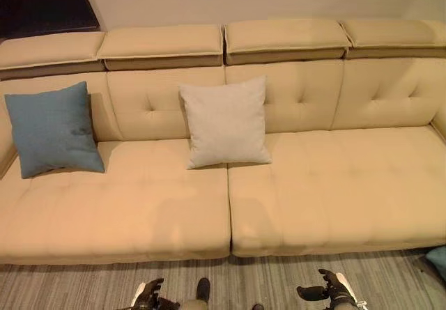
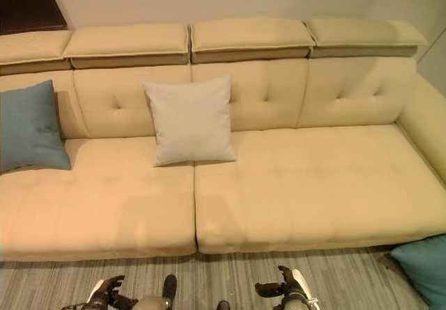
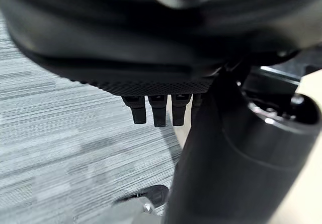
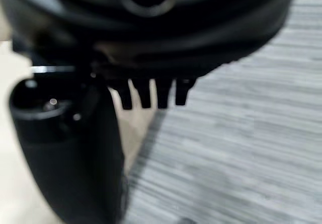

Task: Pick up all the scattered cushions and arrange them neatly on the sofa.

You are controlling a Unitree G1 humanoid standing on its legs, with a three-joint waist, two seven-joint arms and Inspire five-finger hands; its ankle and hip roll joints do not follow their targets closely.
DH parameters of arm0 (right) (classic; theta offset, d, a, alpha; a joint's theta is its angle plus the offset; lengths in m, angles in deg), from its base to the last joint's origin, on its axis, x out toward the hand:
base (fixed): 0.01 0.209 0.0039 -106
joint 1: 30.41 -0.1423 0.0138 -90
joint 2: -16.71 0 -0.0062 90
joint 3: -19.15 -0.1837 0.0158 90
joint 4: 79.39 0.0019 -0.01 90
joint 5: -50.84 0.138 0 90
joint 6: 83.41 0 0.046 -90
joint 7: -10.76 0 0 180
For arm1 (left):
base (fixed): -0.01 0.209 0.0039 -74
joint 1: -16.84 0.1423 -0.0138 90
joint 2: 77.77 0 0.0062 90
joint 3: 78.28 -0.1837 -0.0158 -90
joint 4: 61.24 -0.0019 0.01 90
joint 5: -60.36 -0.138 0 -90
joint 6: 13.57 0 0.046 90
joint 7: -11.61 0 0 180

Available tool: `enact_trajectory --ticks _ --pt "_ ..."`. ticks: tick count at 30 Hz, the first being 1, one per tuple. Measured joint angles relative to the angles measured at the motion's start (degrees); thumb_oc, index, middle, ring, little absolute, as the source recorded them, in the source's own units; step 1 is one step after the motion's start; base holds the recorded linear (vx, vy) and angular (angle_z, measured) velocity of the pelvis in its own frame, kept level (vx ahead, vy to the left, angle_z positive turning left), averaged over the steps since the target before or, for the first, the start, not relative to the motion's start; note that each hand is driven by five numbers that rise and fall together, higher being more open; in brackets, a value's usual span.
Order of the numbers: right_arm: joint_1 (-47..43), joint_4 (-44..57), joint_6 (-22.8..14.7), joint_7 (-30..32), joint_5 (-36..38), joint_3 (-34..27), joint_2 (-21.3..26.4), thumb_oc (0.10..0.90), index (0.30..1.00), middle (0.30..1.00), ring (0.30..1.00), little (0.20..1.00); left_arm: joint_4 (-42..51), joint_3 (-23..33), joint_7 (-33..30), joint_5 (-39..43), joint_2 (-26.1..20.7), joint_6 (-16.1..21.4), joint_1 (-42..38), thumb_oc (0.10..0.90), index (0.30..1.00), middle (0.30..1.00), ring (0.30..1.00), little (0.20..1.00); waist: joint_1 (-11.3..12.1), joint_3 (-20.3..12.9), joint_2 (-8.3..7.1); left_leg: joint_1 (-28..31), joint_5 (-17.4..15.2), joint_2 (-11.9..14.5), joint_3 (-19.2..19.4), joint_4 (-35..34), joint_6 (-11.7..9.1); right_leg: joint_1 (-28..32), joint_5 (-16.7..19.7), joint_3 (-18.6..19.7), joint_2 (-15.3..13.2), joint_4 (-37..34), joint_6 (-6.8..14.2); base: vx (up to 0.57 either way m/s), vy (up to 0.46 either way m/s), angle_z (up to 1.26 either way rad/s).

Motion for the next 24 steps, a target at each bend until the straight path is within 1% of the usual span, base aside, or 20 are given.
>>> enact_trajectory --ticks 1,2,3,4,5,6,7,8,9,10,11,12,14,15,17,20,21,22,23,24 --pt "-0.75 0.05 -0.03 0.07 -0.01 -0.01 0.39 0.8 0.9 0.9 0.9 0.9 -0.19 0.1 0.0 0.36 0.38 -0.07 0.13 0.8 0.9 0.9 0.9 0.9 0.22 -0.02 0.38 1.12 -1.6 -0.22 -2.22 0.36 0.95 0.59 1.04 0.98 0.14 -0.83 0.49 -0.1 0.147 -0.72" --pt "-0.53 -0.09 0.44 0.24 -0.01 0.55 1.05 0.8 0.9 0.9 0.9 0.9 -0.26 0.13 -0.05 0.68 0.88 0.02 -0.6 0.8 0.9 0.9 0.9 0.9 -1.72 -0.02 1.09 1.86 -2.97 -0.05 -2.55 0.32 1.37 1.23 2.4 1.38 0.18 -2.15 0.89 -0.16 0.291 -0.71" --pt "-0.56 -0.92 0.71 0.19 -0.06 1.19 0.74 0.8 0.9 0.9 0.9 0.9 -0.27 0.07 0.0 0.71 1.07 0.02 -2.22 0.8 0.9 0.9 0.9 0.9 -2.64 0.43 0.45 2.54 -6.55 -0.21 -7.56 1.39 1.93 1.22 4.36 3.36 0.05 -3.65 1.98 -0.18 0.413 -0.81" --pt "-1.24 -0.93 0.64 0.24 -0.1 1.65 0.98 0.8 0.9 0.9 0.9 0.9 -0.25 0.04 0.09 0.71 1.78 0.01 -3.63 0.8 0.9 0.9 0.9 0.9 -3.31 1.02 0.74 4.05 -10.83 -0.91 -10.39 1.95 2.14 1.0 5.77 5.64 -0.07 -4.44 3.19 -0.14 0.392 -1.23" --pt "-1.64 -0.81 0.87 0.35 -0.16 0.21 1.19 0.8 0.9 0.9 0.9 0.9 -0.25 -0.37 0.17 0.68 2.92 0.08 -5.43 0.8 0.9 0.9 0.9 0.9 -4.32 1.53 1.02 6.57 -13.16 -1.79 -9.14 -0.9 5.79 -0.32 6.93 8.28 -0.83 -4.29 5.03 -0.18 0.415 -1.17" --pt "-1.97 -0.75 1.0 0.43 -0.18 -0.46 0.78 0.8 0.9 0.9 0.9 0.9 -0.41 -0.66 0.67 0.61 3.07 0.08 -6.57 0.8 0.9 0.9 0.9 0.9 -5.21 2.13 -0.09 6.8 -12.39 -3.52 -7.24 -2.16 6.67 -1.55 8.14 8.85 -3.1 -4.23 5.81 -0.18 0.337 -1.03" --pt "-1.92 -0.75 1.06 0.4 -0.18 -0.46 0.61 0.8 0.9 0.9 0.9 0.9 -0.33 -1.03 0.8 0.6 3.03 0.16 -7.01 0.8 0.9 0.9 0.9 0.9 -4.99 2.2 -0.68 6.95 -12.34 -4.73 -5.84 -2.43 7.42 -2.05 8.69 8.66 -4.23 -4.41 5.33 -0.32 0.363 -1.18" --pt "-1.37 -0.63 1.22 0.37 -0.18 -1.59 -0.17 0.8 0.9 0.9 0.9 0.9 -0.39 -2.23 0.9 -0.58 2.95 0.16 -7.84 0.8 0.9 0.9 0.9 0.9 -5.6 2.54 -1.19 5.97 -12.41 -7.75 -1.32 -0.45 10.14 -3.82 12.79 9.03 -6.43 -5.48 5.94 -0.32 0.249 -1.49" --pt "-1.38 -0.62 1.45 0.41 -0.15 -1.57 -0.96 0.8 0.9 0.9 0.9 0.9 -0.45 -2.21 0.94 -1.01 2.55 0.17 -7.81 0.8 0.9 0.9 0.9 0.9 -5.15 2.53 -0.95 4.78 -11.93 -7.95 1.9 0.06 11.62 -5.42 15.28 8.23 -6.74 -6.44 6.34 -0.34 0.229 -1.57" --pt "-1.59 -0.49 1.42 0.36 -0.15 -1.49 -1.58 0.8 0.9 0.9 0.9 0.9 -0.64 -2.18 0.96 -1.54 2.04 0.08 -7.61 0.8 0.9 0.9 0.9 0.9 -4.84 2.94 -0.4 3.79 -10.88 -7.62 5.13 0.27 12.54 -6.53 14.48 5.79 -6.74 -6.21 6.58 -0.18 0.117 -1.33" --pt "-1.99 -0.49 1.41 0.3 -0.15 -1.35 -2.16 0.8 0.9 0.9 0.9 0.9 -0.83 -2.08 0.96 -2.11 1.68 0.08 -7.62 0.8 0.9 0.9 0.9 0.9 -4.21 3.39 0.31 3.05 -10.41 -7.13 7.11 0.15 12.93 -8.04 11.82 1.59 -6.38 -3.92 7.17 -0.15 0.141 -1.35" --pt "-1.27 -0.54 1.64 -0.05 -0.09 -1.44 -2.53 0.8 0.9 0.9 0.9 0.9 -1.09 -2.04 1.01 -2.84 1.51 -0.05 -7.58 0.8 0.9 0.9 0.9 0.9 -3.47 4.42 2.25 2.85 -10.48 -6.34 8.79 -0.67 13.1 -8.48 8.5 -4.33 -6.04 0.93 7.62 -0.1 0.098 -1.08" --pt "0.75 -0.65 1.74 -0.12 -0.03 -1.51 -2.57 0.8 0.9 0.9 0.9 0.9 -1.16 -1.16 1.1 -3.25 0.95 -0.09 -6.16 0.8 0.9 0.9 0.9 0.9 -3.7 4.61 3.25 3.66 -9.69 -5.88 11.04 -2.23 13.31 -5.08 4.83 -7.75 -6.33 5.23 7.43 -0.12 0.067 -0.82" --pt "1.19 -0.66 1.72 -0.17 -0.02 -1.52 -2.57 0.8 0.9 0.9 0.9 0.9 -1.16 -0.68 1.05 -3.24 0.45 -0.11 -5.02 0.8 0.9 0.9 0.9 0.9 -2.43 4.5 3.12 4.35 -9.34 -5.59 12.1 -3.24 13.09 -3.98 2.5 -7.97 -6.04 6.95 7.55 -0.13 0.01 -0.91" --pt "1.3 -0.64 1.58 -0.16 -0.03 -1.51 -2.6 0.8 0.9 0.9 0.9 0.9 -1.3 0.26 1.08 -3.25 -1.01 -0.56 -3.64 0.8 0.9 0.9 0.9 0.9 -2.2 4.65 2.5 4.29 -9.08 -4.73 14.42 -3.84 12.75 -1.23 -1.32 -8.65 -5.19 8.5 7.94 -0.15 -0.021 -0.78" --pt "0.9 -0.5 1.41 -0.16 -0.03 -1.37 -3.58 0.8 0.9 0.9 0.9 0.9 -1.33 0.32 1.1 -3.25 -2.58 -1.21 -1.38 0.8 0.9 0.9 0.9 0.9 0.1 3.86 1.13 3.8 -7.23 -1.7 21.92 -5.17 11.71 -1.21 -5.68 -13.1 -5.05 12.65 6.48 -0.07 -0.097 -1.08" --pt "0.57 -0.23 1.24 -0.16 -0.02 -1.36 -4.09 0.8 0.9 0.9 0.9 0.9 -1.31 0.36 1.09 -3.26 -2.95 -1.2 -0.52 0.8 0.9 0.9 0.9 0.9 0.92 3.35 0.27 3.78 -7.39 -1.2 23.69 -5.61 11.41 -1.0 -5.98 -14.94 -5.49 12.09 6.23 0.01 -0.15 -1.21" --pt "0.24 -0.04 1.01 -0.14 -0.01 -1.38 -4.79 0.8 0.9 0.9 0.9 0.9 -1.36 0.5 1.21 -3.29 -3.44 -1.33 0.31 0.8 0.9 0.9 0.9 0.9 1.46 2.64 -0.93 3.37 -7.09 -1.48 23.95 -5.73 10.52 0.13 -5.85 -14.98 -5.53 8.91 6.24 0.02 -0.12 -0.84" --pt "0.44 -0.06 0.6 -0.1 0.09 -1.44 -4.8 0.8 0.9 0.9 0.9 0.9 -1.49 0.73 1.13 -3.32 -2.8 -1.62 0.18 0.8 0.9 0.9 0.9 0.9 0.36 2.47 -0.39 3.19 -6.98 -0.25 23.17 -5.59 9.44 1.77 -5.09 -14.92 -3.39 4.7 5.39 0.04 -0.18 -0.41" --pt "1.54 -0.14 0.8 -0.14 0.25 -1.42 -4.87 0.8 0.9 0.9 0.9 0.9 -1.18 0.71 1.31 -3.31 -2.36 -1.49 0.12 0.8 0.9 0.9 0.9 0.9 0.19 1.7 -0.58 3.3 -6.37 0.75 21.72 -5.45 7.28 3.02 -4.18 -13.91 -1.23 2.05 4.23 0.04 -0.178 -0.18"
